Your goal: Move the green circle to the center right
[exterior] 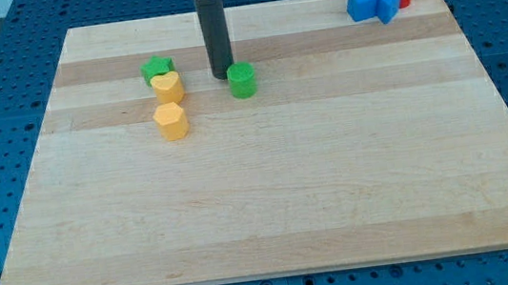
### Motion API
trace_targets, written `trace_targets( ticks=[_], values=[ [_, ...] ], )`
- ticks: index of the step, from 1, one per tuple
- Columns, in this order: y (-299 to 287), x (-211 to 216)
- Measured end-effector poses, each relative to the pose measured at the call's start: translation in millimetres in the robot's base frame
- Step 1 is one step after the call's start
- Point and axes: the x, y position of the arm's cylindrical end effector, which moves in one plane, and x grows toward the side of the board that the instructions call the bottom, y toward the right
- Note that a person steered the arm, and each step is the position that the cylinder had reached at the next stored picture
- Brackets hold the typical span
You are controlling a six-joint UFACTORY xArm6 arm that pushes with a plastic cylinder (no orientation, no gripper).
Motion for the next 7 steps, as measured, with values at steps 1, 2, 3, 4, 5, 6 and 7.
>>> trace_targets(
  ticks=[1,2,3,4,5,6,7],
  values=[
    [31,13],
    [68,28],
    [96,40],
    [57,34],
    [36,53],
    [67,78],
    [115,81]
  ],
)
